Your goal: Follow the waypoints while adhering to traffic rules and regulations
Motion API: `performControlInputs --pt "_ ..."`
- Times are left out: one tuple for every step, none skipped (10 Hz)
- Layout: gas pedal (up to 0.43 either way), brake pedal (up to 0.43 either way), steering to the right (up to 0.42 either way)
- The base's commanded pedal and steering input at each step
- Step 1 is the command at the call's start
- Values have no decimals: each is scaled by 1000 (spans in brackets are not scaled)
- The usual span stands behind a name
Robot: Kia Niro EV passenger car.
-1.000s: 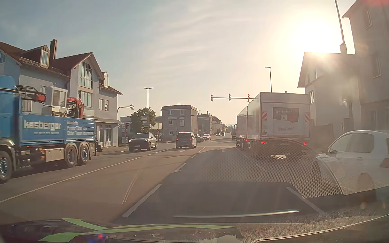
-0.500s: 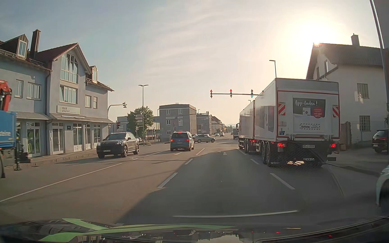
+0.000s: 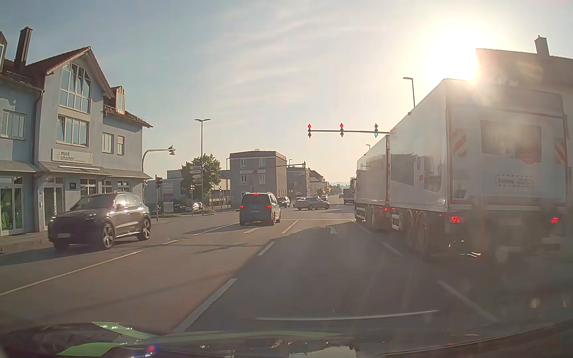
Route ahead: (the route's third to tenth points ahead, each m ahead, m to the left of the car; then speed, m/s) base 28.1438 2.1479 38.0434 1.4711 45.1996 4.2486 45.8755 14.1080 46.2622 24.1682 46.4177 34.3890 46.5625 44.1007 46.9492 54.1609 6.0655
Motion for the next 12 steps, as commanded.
performControlInputs --pt "0 207 6" --pt "0 207 6" --pt "0 207 6" --pt "0 207 7" --pt "0 201 8" --pt "0 195 8" --pt "0 189 8" --pt "0 183 8" --pt "0 177 8" --pt "0 177 8" --pt "0 165 9" --pt "0 171 10"
